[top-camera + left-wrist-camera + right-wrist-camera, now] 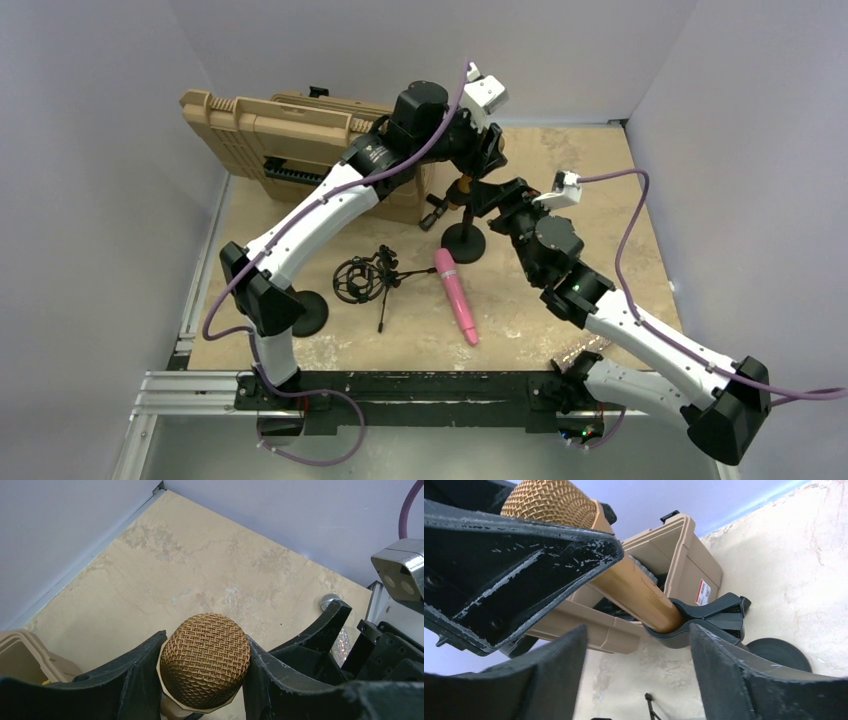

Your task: Remove the microphone from the stand

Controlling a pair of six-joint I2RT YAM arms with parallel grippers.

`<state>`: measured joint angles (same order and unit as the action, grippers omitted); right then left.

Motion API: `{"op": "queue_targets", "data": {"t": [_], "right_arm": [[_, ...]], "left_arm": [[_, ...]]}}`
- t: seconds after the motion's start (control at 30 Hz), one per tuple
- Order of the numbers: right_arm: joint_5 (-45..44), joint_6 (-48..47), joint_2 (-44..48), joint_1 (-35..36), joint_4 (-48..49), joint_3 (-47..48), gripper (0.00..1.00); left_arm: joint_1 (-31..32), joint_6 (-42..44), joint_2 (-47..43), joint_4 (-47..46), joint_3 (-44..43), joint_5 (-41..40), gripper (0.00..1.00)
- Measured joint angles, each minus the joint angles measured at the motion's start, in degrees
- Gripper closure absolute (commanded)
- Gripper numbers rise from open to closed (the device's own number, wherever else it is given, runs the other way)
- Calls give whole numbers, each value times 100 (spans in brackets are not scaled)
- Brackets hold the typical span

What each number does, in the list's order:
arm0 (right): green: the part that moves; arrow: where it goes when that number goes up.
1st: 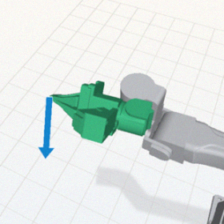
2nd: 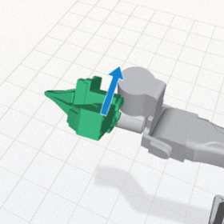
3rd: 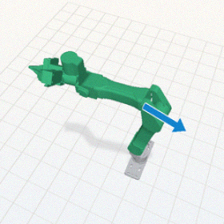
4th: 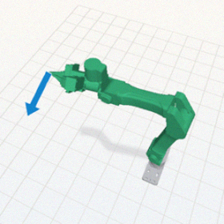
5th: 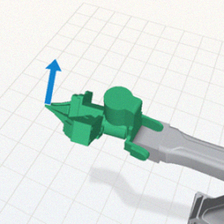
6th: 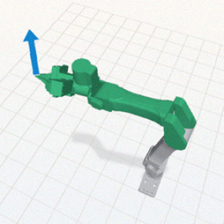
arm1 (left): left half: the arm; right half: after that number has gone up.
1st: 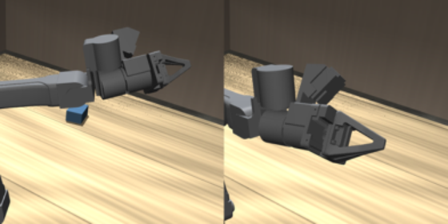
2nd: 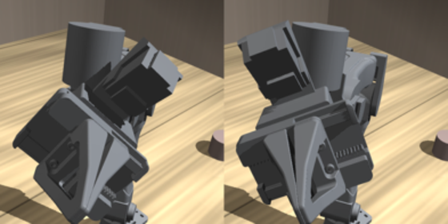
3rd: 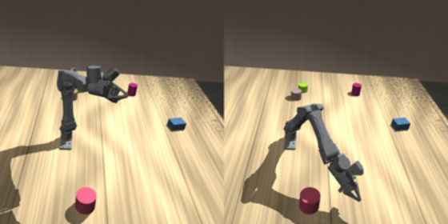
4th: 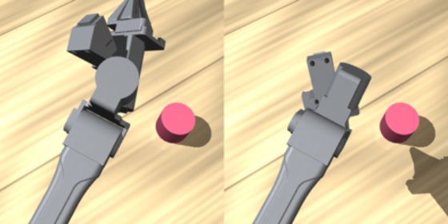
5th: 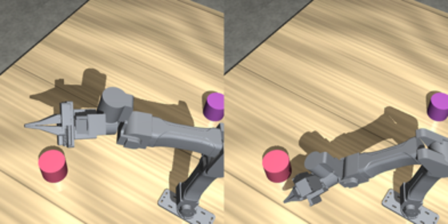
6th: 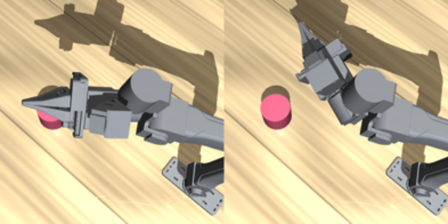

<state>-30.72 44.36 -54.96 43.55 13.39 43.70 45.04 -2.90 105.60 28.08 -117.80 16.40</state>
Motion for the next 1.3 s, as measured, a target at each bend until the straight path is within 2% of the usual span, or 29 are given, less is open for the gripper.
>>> {"op": "queue_targets", "data": {"t": [0.13,0.33,0.57,0.73,0.97,1.3], "right_arm": [[-42,111,72,-17,85,-90,16],[-70,-369,426,-186,693,-490,15],[599,-1263,1434,-199,1954,-1220,15],[981,-1764,1818,-199,2524,-1349,15],[1290,-2120,1853,-199,2846,-1423,14],[1941,-2398,1419,-199,3211,-1543,14]], "left_arm": [[0,-240,-177,-162,269,-125,100],[37,-352,-413,-151,516,-13,100],[42,-326,-446,44,457,142,100],[42,-356,-435,492,101,267,100],[52,-354,-433,881,-625,382,100],[52,-184,-549,1366,-710,424,100]]}}
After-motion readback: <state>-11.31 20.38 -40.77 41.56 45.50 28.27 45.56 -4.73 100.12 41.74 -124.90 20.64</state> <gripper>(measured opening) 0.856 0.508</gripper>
